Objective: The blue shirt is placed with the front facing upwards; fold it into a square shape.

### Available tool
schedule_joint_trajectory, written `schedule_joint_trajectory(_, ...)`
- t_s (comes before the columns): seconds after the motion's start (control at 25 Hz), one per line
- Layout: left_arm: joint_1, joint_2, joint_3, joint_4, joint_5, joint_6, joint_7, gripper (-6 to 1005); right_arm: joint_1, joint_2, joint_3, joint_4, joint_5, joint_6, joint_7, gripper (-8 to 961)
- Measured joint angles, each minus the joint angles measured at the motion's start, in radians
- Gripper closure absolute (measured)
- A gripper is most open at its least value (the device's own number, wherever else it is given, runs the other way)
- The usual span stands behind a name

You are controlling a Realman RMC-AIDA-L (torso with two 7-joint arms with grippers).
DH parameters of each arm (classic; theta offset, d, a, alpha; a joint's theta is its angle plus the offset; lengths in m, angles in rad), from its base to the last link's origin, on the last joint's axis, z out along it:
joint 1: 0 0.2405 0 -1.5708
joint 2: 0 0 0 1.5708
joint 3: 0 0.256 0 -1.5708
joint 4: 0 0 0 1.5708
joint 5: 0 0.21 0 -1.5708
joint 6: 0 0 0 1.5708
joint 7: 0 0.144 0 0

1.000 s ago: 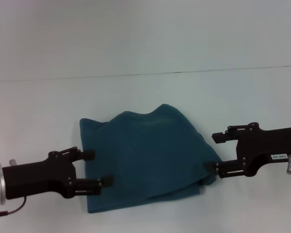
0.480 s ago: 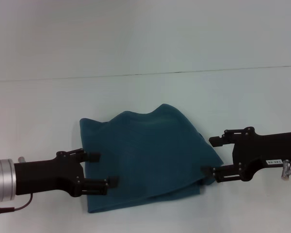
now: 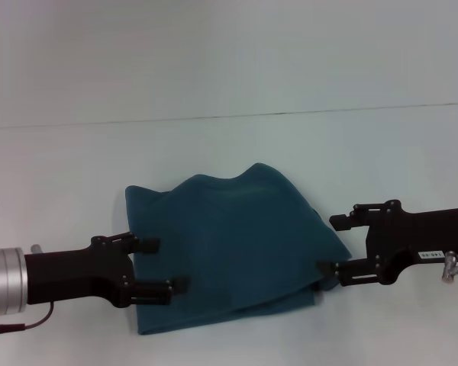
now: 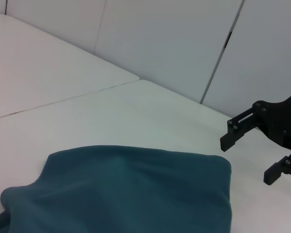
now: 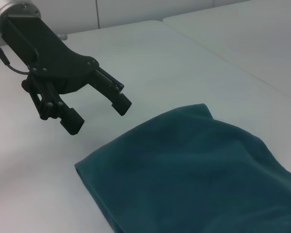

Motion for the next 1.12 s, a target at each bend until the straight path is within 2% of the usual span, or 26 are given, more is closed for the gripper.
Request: schedule_joint_trajectory(1.12, 0.002, -0.002, -0.007, -0.004, -0.006, 0.000, -0.004, 38, 0.003, -0.001, 0.002, 0.011, 0.025, 0.018, -0.005, 145)
